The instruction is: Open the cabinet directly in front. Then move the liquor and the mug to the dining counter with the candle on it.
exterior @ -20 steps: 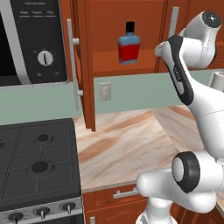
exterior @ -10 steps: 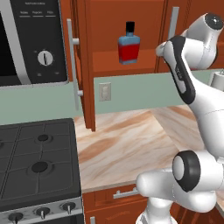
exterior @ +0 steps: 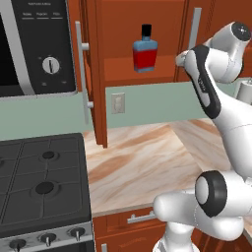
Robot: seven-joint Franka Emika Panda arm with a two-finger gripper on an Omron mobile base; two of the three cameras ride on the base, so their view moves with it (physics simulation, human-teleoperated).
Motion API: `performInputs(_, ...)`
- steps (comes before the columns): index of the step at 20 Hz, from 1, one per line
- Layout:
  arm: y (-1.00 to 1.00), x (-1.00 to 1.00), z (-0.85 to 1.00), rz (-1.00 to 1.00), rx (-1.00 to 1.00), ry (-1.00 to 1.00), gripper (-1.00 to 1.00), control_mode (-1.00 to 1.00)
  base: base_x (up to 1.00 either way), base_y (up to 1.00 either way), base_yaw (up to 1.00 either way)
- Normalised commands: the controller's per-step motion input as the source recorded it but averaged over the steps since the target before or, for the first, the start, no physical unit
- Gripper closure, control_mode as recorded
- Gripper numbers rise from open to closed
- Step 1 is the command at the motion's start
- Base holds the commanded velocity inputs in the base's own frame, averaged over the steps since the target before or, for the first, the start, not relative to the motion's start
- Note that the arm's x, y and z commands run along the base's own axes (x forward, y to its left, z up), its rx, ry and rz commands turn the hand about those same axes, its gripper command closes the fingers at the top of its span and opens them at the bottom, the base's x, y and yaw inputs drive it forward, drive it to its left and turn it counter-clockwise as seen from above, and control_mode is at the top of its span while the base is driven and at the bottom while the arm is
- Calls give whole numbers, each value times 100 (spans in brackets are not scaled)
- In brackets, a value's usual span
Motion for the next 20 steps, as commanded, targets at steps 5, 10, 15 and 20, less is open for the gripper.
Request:
performInputs(5, 0, 31, -31, 0, 0, 0, 100, -100, 0, 0, 0)
performInputs(10, 0, 42, -28, 0, 0, 0, 100, -100, 0, 0, 0)
performInputs(15, 0, 58, -27, 0, 0, 0, 100, -100, 0, 0, 0)
performInputs(20, -4, 48, -22, 0, 0, 0, 100, -100, 0, 0, 0)
